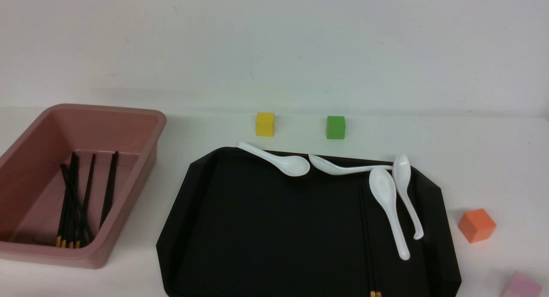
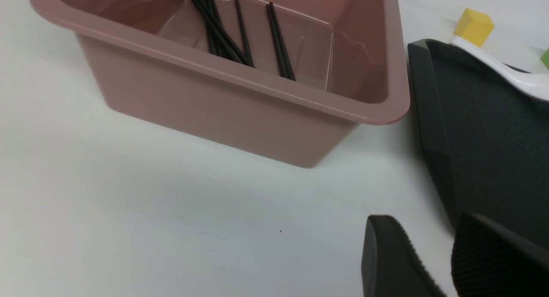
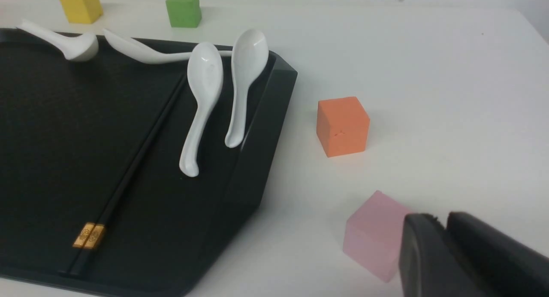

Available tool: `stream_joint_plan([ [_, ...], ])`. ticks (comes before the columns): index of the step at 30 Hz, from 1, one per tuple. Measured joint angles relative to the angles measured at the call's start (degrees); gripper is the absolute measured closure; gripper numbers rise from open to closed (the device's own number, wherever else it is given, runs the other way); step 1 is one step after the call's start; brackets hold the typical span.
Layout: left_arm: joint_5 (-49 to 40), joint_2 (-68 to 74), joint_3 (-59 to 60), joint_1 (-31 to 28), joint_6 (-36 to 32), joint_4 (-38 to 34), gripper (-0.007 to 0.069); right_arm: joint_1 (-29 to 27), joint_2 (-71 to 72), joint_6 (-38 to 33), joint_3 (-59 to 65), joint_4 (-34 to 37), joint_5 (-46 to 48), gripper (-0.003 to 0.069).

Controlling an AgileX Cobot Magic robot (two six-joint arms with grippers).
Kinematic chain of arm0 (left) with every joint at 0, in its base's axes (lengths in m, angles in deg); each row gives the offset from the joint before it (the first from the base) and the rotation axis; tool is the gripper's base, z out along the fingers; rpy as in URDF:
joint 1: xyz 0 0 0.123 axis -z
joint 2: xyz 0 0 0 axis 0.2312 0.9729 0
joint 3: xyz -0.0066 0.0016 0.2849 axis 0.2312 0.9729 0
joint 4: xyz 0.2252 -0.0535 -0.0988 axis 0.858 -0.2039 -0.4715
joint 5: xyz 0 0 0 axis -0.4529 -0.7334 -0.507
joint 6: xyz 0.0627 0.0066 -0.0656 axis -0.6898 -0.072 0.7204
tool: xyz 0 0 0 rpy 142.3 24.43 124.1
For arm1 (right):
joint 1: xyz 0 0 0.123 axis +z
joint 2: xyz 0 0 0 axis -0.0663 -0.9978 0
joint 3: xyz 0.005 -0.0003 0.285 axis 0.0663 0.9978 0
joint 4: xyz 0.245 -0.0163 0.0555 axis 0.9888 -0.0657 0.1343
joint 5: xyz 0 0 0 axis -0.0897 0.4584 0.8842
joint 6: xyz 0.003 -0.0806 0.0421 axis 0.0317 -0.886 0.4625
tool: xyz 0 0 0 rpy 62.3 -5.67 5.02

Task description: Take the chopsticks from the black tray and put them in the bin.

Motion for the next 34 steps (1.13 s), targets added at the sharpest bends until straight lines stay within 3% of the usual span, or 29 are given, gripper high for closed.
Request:
stream_joint_plan([
  [34,0.0,0.0,0.0,0.0,0.0,0.0,0.0386,0.0,0.0,0.0,0.0,0.0,0.0,0.0530],
])
